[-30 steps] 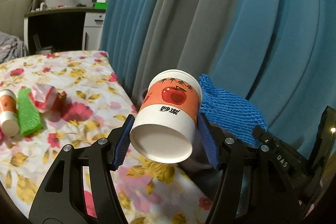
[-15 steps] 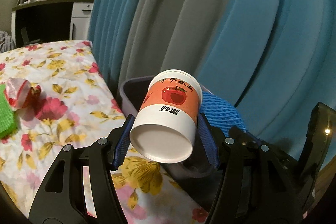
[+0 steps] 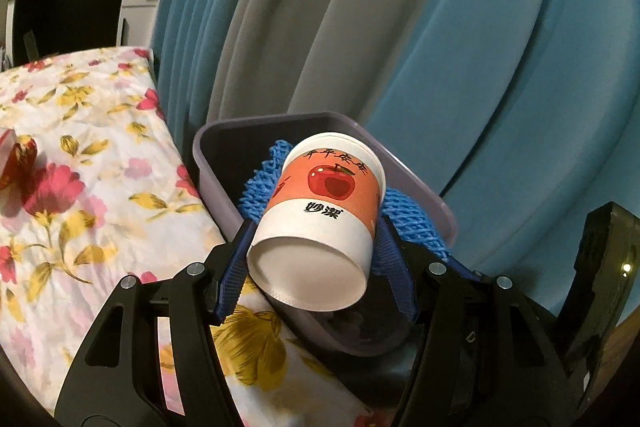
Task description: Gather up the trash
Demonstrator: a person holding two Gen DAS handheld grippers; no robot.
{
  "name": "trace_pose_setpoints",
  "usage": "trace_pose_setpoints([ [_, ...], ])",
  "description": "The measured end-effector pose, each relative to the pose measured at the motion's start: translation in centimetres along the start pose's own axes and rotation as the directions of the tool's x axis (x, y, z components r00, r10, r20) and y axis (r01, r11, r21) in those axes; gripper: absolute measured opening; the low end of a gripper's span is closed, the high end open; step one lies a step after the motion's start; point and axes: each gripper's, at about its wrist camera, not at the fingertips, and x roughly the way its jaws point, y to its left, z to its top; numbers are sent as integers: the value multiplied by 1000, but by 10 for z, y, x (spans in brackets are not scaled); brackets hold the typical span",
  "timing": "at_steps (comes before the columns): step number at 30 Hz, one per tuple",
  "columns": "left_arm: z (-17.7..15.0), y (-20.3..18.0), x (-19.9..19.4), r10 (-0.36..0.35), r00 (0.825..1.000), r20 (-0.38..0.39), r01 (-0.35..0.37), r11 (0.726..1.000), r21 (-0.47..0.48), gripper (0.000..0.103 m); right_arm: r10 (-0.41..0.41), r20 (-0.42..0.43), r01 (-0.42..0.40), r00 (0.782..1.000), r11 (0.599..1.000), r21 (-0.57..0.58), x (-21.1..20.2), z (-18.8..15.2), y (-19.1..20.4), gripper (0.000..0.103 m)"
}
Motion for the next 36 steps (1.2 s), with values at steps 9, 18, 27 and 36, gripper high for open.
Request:
trace_pose_setpoints([
  [9, -1, 1, 13, -20, 999, -29, 19, 1000, -18, 60, 0, -10, 0, 1000, 1000, -16, -2, -5, 2, 32],
  [18, -1, -1, 22, -48, 997, -59, 46, 999, -27, 62, -48, 26, 47, 999, 999, 18, -16, -8, -16, 44],
  [27, -5, 4, -5, 12, 1000, -23, -13, 999, -30, 87, -42, 90, 38, 995, 998, 46, -42, -4, -20, 55],
  [36, -18, 37, -71, 211, 977, 38, -208, 976, -61, 94, 0, 165, -4, 986, 1000, 27, -67, -7, 6, 80],
])
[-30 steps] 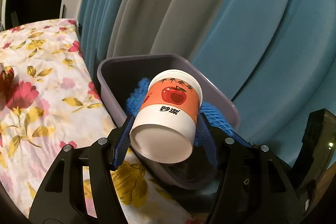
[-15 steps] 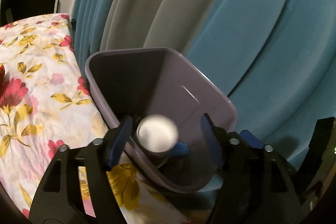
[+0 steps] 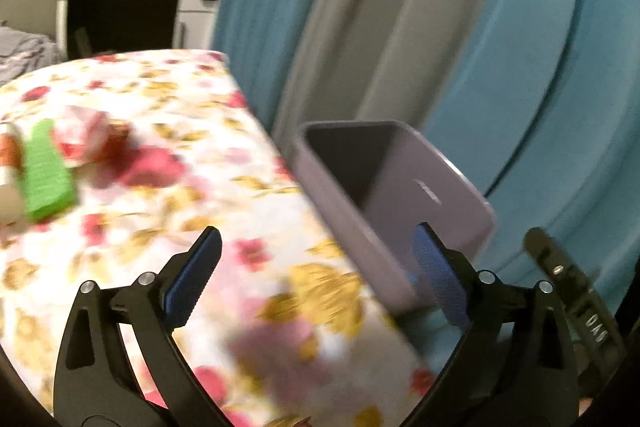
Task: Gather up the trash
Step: 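Move both tools back to the trash pile on the bed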
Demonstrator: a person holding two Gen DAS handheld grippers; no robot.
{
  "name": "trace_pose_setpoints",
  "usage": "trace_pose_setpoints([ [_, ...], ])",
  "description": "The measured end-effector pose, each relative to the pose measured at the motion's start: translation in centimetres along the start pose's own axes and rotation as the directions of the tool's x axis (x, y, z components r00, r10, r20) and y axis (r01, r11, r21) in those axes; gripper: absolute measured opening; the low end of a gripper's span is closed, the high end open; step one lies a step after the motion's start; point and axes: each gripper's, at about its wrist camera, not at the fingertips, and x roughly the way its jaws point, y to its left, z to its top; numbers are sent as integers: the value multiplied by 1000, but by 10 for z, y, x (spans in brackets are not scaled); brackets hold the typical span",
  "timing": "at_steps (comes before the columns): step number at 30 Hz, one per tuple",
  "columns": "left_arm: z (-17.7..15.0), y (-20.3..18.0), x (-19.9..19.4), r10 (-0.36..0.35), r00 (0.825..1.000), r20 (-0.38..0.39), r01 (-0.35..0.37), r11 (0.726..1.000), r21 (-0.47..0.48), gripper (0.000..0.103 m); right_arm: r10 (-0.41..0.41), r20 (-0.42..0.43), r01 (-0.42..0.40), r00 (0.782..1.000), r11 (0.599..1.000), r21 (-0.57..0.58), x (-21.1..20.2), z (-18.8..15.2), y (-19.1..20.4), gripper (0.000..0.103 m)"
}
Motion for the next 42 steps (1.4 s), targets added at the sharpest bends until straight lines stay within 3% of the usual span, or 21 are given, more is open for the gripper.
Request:
trace_pose_setpoints([
  [9, -5, 69, -68, 159, 986, 47, -156, 986, -65, 94, 118, 8, -117, 993, 991, -60, -15, -3, 52, 82],
  [16, -12, 143, -118, 324, 944, 67, -314, 942, -120, 94, 233, -15, -233, 972, 963, -138, -22, -12, 111, 82],
  [24, -20, 211, -144, 434, 898, 65, -415, 888, -200, 94, 313, -37, -313, 949, 927, -207, -25, -20, 171, 82],
  [31, -16, 251, -143, 460, 886, 52, -434, 864, -255, 94, 342, -78, -351, 936, 901, -256, -8, -27, 218, 82],
  [39, -1, 279, -119, 434, 900, 31, -409, 867, -284, 94, 371, -151, -399, 916, 878, -264, 23, -32, 260, 80],
  [42, 2, 287, -107, 405, 914, 13, -382, 872, -306, 92, 365, -166, -399, 916, 875, -274, 34, -33, 272, 80],
])
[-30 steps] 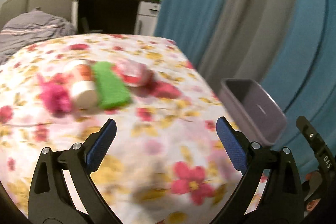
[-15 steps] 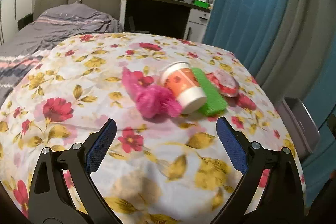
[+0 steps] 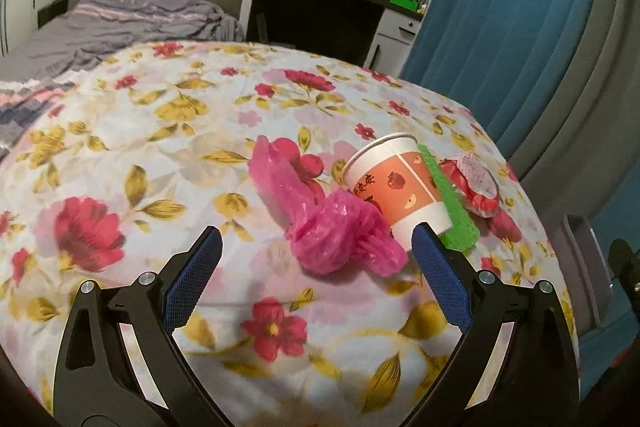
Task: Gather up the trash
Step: 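Move both tools back to the trash pile on the bed, then grasp the pink plastic bag with the left tool while the right tool grasps an orange cup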
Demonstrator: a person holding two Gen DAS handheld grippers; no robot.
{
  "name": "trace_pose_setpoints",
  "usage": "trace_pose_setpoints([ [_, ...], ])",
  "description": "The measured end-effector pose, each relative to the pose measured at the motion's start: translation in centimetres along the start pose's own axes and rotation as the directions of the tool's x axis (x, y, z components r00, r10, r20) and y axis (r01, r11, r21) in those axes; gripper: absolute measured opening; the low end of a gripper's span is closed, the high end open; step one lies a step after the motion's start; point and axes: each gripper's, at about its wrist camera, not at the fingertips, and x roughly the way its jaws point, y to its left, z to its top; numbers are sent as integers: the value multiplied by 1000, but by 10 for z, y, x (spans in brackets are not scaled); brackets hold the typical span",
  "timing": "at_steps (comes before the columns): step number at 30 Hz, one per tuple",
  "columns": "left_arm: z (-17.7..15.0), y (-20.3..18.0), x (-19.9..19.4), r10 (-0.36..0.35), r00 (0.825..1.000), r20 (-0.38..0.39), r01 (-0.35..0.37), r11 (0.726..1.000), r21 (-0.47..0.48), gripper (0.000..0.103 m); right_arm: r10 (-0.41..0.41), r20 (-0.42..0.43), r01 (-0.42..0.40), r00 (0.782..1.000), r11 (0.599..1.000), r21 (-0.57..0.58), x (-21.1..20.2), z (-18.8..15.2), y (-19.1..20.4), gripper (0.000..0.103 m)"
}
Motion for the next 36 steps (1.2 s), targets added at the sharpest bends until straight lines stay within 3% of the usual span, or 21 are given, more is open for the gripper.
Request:
trace_pose_setpoints([
  [2, 1, 1, 8, -16, 1000, -20, 16, 1000, -6, 87, 9, -15, -9, 1000, 1000, -12, 10, 2, 6, 80],
  [7, 0, 7, 26, -53, 996, -66, 52, 998, -25, 60, 36, -32, -38, 999, 997, -59, 30, 3, 24, 80],
  [13, 0, 14, 29, -100, 993, -66, 97, 995, -39, 34, 66, -76, -73, 995, 994, -87, 57, 1, 44, 78],
  [19, 11, 27, 3, -48, 999, 1, 48, 997, -58, 31, 87, -114, -98, 990, 990, -97, 80, -1, 64, 76],
  [26, 15, 57, -29, 85, 992, 94, -78, 994, -78, 31, 92, -165, -114, 982, 986, -123, 112, -5, 90, 68],
  [36, 6, 71, -24, 78, 993, 87, -67, 991, -117, 31, 75, -215, -111, 974, 980, -163, 139, -5, 104, 62],
])
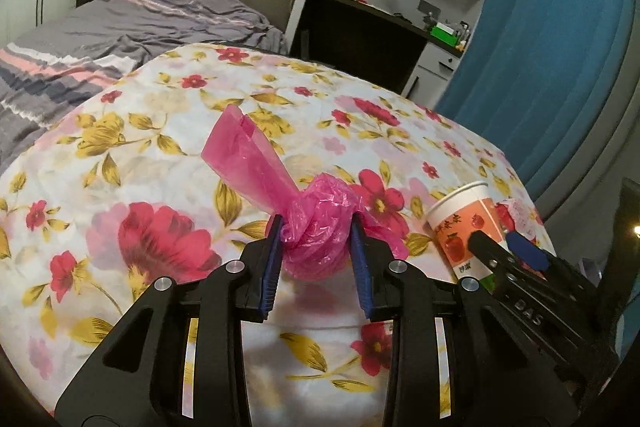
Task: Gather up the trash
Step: 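Grasp the pink plastic bag with the left tool while the right tool grasps an orange cup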
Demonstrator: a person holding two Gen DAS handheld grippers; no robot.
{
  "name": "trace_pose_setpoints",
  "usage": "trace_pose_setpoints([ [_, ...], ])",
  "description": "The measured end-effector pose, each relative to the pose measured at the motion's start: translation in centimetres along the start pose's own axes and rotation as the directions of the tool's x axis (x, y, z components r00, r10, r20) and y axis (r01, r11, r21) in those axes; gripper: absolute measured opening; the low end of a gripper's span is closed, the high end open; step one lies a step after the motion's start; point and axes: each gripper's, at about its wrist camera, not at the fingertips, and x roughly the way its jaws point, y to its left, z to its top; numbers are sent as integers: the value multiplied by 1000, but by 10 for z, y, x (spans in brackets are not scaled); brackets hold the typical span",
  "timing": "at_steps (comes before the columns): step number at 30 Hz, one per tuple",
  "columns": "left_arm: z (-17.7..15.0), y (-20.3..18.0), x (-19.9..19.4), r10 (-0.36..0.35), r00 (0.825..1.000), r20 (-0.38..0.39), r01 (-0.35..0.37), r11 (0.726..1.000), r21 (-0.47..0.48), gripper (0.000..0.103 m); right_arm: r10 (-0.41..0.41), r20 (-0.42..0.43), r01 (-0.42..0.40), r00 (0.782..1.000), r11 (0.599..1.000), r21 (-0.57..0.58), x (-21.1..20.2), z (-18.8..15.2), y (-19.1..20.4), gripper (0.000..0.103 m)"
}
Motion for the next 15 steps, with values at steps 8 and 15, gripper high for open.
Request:
trace_pose_setpoints([
  [8, -5, -3, 3, -8, 1000, -11, 8, 1000, 16, 31, 10, -44, -11, 999, 1000, -15, 15, -1, 5, 59],
  [15, -5, -3, 6, -6, 1000, -16, 6, 1000, 20, 31, 1, -32, -2, 1000, 1000, -19, 11, -1, 7, 56],
])
